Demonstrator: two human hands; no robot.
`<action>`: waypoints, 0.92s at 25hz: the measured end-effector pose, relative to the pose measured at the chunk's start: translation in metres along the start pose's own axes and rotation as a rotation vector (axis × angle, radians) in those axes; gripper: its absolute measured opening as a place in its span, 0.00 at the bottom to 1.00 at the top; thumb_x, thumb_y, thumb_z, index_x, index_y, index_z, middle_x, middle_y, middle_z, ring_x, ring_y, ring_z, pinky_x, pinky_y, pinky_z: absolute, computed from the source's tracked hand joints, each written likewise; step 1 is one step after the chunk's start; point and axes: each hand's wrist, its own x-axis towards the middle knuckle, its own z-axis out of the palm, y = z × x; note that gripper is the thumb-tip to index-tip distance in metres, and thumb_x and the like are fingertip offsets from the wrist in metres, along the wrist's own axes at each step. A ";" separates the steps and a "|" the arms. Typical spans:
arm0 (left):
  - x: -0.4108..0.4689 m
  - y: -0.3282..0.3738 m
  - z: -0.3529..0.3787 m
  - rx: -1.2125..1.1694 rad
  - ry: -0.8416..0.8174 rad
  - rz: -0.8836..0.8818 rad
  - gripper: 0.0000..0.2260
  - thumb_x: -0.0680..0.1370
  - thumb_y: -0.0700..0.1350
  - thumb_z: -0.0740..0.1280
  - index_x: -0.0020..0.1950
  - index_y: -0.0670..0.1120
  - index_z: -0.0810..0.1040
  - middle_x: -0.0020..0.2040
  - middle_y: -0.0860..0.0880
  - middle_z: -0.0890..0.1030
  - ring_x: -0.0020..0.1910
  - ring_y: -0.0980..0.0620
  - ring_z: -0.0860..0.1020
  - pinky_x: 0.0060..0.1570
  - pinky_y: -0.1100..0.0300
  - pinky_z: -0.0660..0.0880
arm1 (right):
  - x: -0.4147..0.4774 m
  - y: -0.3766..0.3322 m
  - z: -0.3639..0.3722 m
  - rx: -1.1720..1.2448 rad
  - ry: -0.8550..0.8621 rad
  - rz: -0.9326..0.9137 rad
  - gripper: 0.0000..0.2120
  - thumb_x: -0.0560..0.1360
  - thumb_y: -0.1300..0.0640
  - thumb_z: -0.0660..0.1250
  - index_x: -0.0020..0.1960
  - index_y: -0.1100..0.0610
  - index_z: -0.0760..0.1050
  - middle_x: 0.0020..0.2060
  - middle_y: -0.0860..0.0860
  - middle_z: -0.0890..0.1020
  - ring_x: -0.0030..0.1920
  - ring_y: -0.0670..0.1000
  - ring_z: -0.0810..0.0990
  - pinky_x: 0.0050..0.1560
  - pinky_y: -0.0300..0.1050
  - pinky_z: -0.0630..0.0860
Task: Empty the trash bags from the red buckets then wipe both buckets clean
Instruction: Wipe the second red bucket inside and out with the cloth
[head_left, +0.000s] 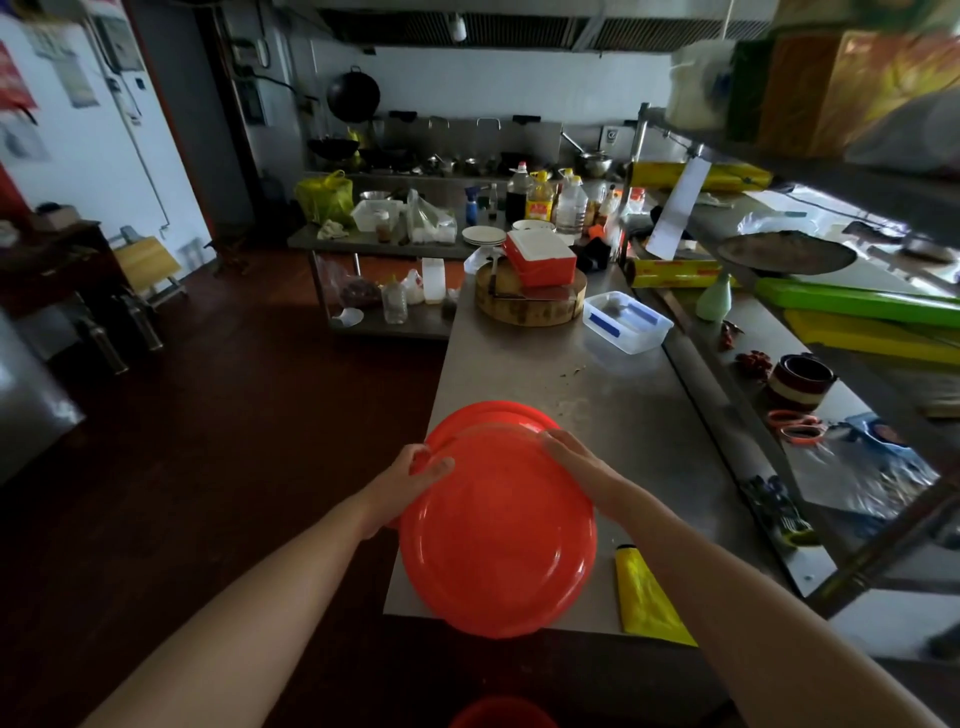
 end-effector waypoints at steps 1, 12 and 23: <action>-0.001 -0.001 0.001 -0.010 -0.009 -0.011 0.41 0.64 0.80 0.64 0.71 0.63 0.60 0.65 0.54 0.71 0.58 0.50 0.77 0.47 0.47 0.80 | 0.000 -0.002 0.001 0.000 0.007 0.005 0.26 0.73 0.31 0.66 0.63 0.46 0.75 0.60 0.50 0.78 0.56 0.47 0.79 0.65 0.57 0.77; 0.014 -0.013 0.018 0.079 0.091 -0.086 0.30 0.74 0.71 0.63 0.74 0.62 0.65 0.71 0.44 0.61 0.65 0.44 0.70 0.60 0.48 0.73 | 0.012 0.001 0.030 -0.301 0.034 0.102 0.18 0.77 0.36 0.65 0.63 0.42 0.70 0.69 0.52 0.73 0.61 0.52 0.75 0.62 0.49 0.73; 0.031 -0.037 0.042 0.593 0.136 -0.066 0.39 0.73 0.76 0.52 0.78 0.67 0.37 0.81 0.46 0.34 0.79 0.38 0.38 0.77 0.39 0.44 | 0.015 0.035 0.053 -0.782 0.109 -0.018 0.48 0.64 0.15 0.48 0.75 0.30 0.31 0.79 0.47 0.30 0.79 0.58 0.31 0.76 0.70 0.42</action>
